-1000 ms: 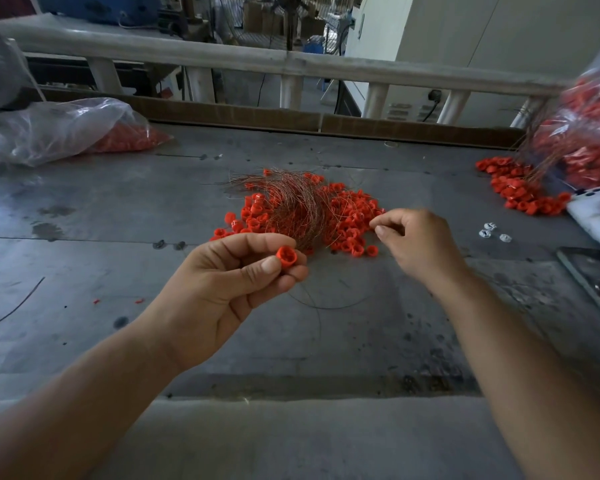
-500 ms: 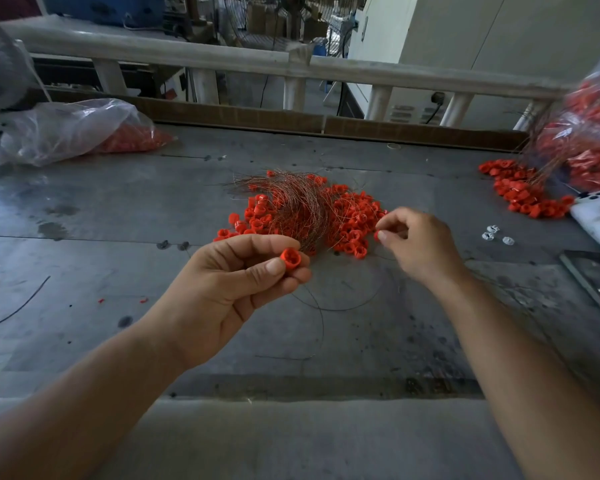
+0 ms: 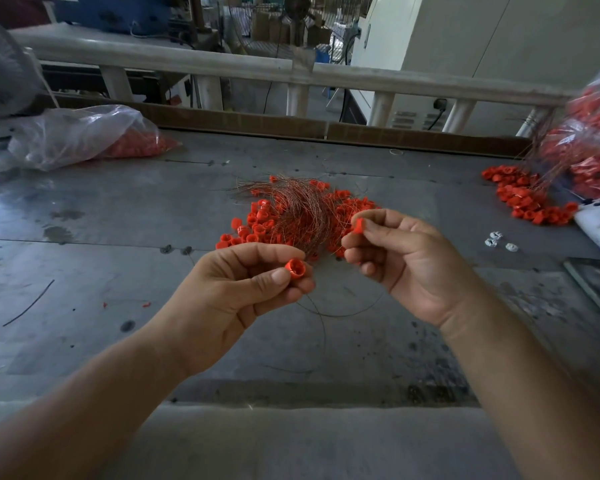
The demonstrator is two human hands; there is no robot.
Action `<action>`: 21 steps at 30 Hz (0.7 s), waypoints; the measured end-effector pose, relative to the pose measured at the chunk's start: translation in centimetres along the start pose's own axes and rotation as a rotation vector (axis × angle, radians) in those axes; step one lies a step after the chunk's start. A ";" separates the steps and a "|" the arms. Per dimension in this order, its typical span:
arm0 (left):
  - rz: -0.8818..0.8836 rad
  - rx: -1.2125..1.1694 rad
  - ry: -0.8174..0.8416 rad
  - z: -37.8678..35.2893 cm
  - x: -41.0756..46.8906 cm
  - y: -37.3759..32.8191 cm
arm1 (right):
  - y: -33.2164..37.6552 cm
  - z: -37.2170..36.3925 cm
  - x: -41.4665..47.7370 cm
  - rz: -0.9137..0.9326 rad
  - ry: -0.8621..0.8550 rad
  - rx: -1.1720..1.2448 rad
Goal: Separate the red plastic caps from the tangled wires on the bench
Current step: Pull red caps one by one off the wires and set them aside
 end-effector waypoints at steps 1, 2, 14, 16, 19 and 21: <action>0.001 0.003 -0.005 0.0 0.0 0.0 | -0.1 -0.4 -0.1 -0.009 0.019 0.005; 0.001 0.003 -0.006 -0.1 0.0 0.0 | -0.3 -0.7 -0.2 -0.015 0.034 0.011; 0.014 -0.013 0.033 -0.2 0.0 0.1 | -1.1 -1.3 -0.4 -0.073 0.055 0.032; 0.016 -0.005 0.006 -0.2 0.0 0.1 | -1.2 -1.4 -0.4 -0.068 0.063 0.018; 0.016 0.024 -0.022 -0.2 0.0 0.0 | -1.3 -1.6 -0.3 -0.050 0.074 0.018; 0.008 0.032 -0.027 -0.2 0.0 -0.1 | -1.3 -1.8 -0.3 -0.036 0.096 0.027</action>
Point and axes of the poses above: each hand's wrist, its own x-axis towards the middle knuckle, its own z-axis out of the back of the hand, y = z × x, the point moved 7 cm from there along x, towards the middle knuckle, and after that the axes turned 5 degrees about -x, right-handed, at the moved point
